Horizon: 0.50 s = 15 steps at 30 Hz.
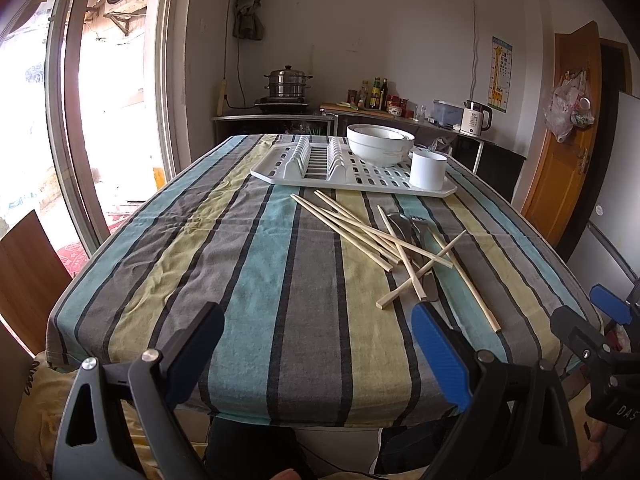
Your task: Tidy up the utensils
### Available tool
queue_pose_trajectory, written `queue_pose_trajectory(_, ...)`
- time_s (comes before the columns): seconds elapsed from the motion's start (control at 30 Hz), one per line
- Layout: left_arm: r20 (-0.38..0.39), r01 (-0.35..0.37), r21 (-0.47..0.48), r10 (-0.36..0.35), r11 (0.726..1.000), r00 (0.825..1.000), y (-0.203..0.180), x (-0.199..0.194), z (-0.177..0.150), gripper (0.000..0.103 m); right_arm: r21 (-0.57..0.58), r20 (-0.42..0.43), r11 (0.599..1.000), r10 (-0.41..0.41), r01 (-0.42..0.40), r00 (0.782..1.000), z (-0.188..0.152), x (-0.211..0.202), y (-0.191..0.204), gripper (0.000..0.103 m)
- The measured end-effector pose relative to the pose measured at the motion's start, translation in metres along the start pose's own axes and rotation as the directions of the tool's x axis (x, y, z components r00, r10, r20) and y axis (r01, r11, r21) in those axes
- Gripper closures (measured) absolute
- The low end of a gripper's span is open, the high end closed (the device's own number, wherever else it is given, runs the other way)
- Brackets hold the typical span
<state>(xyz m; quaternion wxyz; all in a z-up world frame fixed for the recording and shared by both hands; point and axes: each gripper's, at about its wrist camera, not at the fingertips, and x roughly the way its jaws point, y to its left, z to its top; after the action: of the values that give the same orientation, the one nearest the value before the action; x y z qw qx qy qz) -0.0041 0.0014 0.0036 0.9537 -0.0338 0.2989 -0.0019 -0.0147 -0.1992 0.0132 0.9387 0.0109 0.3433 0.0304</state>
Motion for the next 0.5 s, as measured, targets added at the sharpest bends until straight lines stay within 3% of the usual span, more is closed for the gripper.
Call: queue_pose_trajectory(0.5,-0.051,0.063,-0.063,-0.066,0.996,0.997,0.013,0.036,0.024,0.011,0.005,-0.021,0.999,0.051,-0.051,0.998,0.019,0.028,-0.008,0.0)
